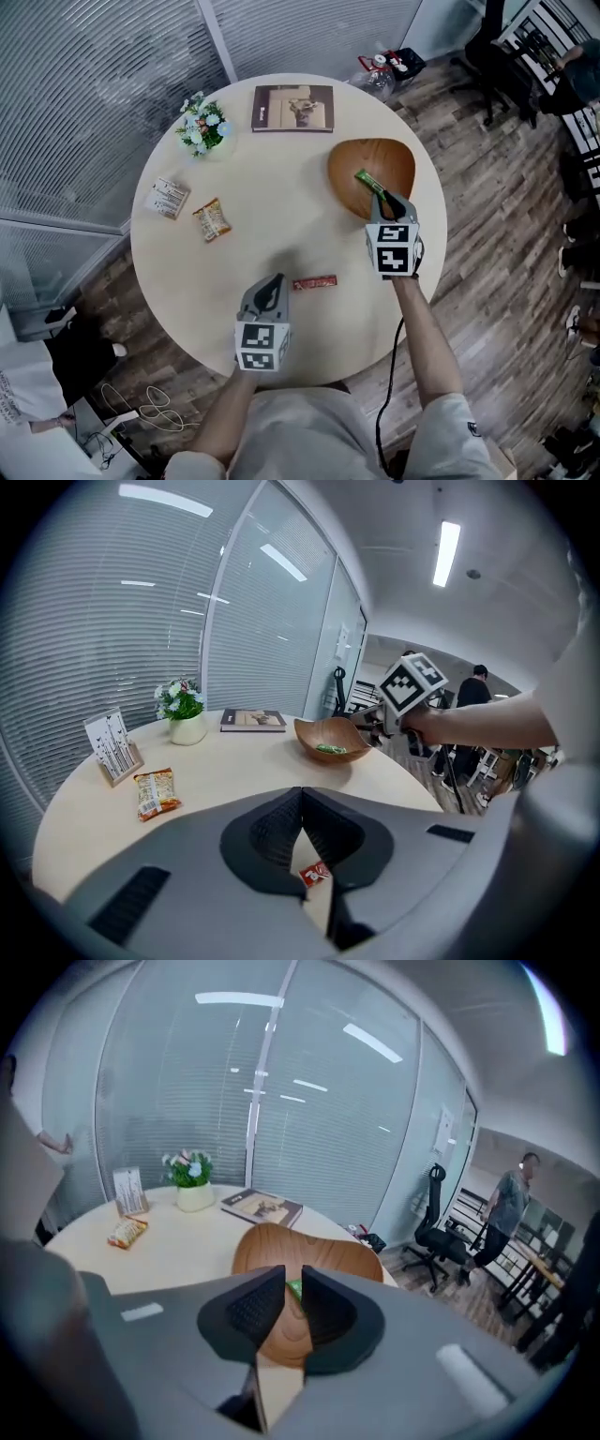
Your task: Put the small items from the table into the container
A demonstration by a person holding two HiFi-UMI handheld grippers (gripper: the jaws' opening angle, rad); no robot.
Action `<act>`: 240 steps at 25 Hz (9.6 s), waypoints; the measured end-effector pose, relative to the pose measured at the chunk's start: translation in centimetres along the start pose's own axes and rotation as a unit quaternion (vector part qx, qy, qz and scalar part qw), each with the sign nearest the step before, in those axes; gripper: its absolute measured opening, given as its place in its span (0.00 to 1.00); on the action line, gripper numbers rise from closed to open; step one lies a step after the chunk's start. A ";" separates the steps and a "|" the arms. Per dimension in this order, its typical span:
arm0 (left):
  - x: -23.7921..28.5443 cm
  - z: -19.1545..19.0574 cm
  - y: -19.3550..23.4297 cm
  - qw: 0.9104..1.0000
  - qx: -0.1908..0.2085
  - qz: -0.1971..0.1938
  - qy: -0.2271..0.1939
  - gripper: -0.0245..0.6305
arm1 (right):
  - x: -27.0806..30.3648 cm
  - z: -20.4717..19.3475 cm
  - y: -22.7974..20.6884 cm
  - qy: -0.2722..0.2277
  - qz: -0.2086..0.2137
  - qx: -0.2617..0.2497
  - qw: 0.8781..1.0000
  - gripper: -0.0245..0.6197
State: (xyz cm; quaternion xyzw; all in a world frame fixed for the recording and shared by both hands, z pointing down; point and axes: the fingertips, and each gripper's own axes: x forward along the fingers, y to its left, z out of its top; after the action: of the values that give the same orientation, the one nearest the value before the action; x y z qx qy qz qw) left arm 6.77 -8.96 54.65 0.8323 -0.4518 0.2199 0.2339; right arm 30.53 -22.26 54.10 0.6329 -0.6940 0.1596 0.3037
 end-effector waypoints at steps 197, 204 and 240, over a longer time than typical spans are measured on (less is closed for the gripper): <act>-9.7 -6.5 23.6 0.997 -0.034 -0.027 0.069 0.05 | 5.3 1.7 32.4 0.062 0.129 0.062 0.988 0.30; -7.5 -5.6 16.3 0.996 -0.020 -0.051 0.070 0.05 | 0.8 4.0 16.7 0.002 0.042 0.095 0.995 0.30; -5.0 -4.5 3.6 0.999 -0.024 -0.007 0.045 0.05 | -9.3 -1.5 8.1 -0.076 0.106 0.131 0.983 0.04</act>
State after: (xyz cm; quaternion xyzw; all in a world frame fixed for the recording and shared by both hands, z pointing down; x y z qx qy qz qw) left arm 0.54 -4.81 56.06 0.8188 -0.4401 0.2445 0.2758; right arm 23.05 -12.88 50.76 0.6003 -0.7514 0.2316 0.1463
